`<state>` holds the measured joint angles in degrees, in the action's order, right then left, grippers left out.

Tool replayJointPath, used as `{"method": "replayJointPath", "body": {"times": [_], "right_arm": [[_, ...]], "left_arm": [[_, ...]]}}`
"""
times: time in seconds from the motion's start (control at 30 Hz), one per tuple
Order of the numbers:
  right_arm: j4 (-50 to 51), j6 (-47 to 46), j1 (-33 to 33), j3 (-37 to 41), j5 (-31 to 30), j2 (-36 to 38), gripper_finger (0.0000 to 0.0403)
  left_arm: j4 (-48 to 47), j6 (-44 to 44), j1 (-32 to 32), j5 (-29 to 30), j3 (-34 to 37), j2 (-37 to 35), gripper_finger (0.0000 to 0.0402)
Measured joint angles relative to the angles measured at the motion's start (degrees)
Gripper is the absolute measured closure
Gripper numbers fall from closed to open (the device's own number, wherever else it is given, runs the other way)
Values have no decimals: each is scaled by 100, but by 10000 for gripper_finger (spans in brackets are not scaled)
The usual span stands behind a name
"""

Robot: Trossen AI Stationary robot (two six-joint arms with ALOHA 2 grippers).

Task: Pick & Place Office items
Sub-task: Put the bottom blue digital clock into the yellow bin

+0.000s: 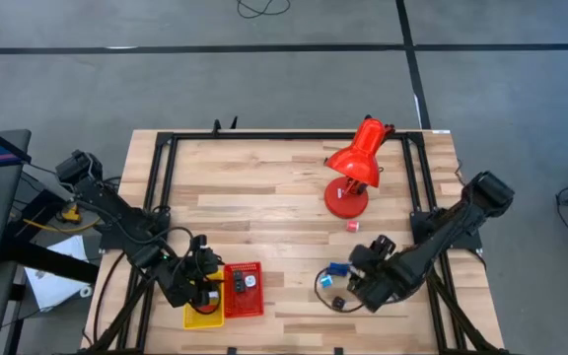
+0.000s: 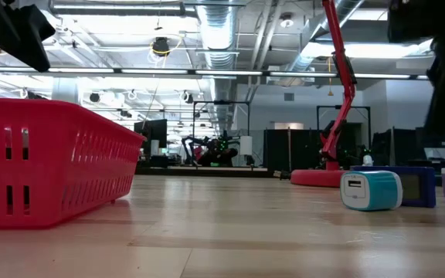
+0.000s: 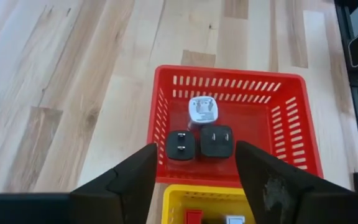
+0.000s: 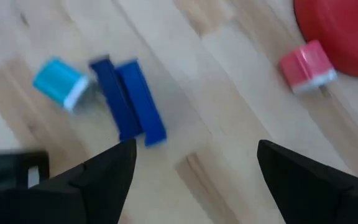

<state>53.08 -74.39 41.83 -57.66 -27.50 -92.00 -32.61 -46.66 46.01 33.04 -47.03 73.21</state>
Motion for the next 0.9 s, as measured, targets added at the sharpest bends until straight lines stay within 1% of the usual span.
{"method": "replayJointPath", "body": {"times": [0.1, 0.17, 0.27, 0.33, 0.43, 0.57, 0.7, 0.9], "right_arm": [[-964, 291, 117, 661, -535, 497, 76], [-1364, 379, 189, 1020, -761, 736, 76], [-1750, 110, 214, 1425, -814, 908, 76], [-1958, 94, 231, 1596, -818, 913, 76], [-2163, 285, 231, 1737, -815, 886, 76], [-2250, 834, 253, 1778, -801, 735, 78], [-2606, 1306, 280, 1774, -599, 547, 89], [-2612, 1409, 220, 1776, -569, 185, 105]], "left_arm": [[17, 152, 1, 0, 0, 0, 178], [21, 188, 1, -2, 0, 0, 172], [75, 194, -48, -3, 0, 0, 165], [74, 188, -112, -7, 0, 0, 163], [76, 187, -226, -4, 0, 0, 162], [165, 184, -383, -4, 0, 0, 164], [353, 182, -510, -2, -2, 0, 163], [575, 180, -659, -5, -2, 0, 164]]}}
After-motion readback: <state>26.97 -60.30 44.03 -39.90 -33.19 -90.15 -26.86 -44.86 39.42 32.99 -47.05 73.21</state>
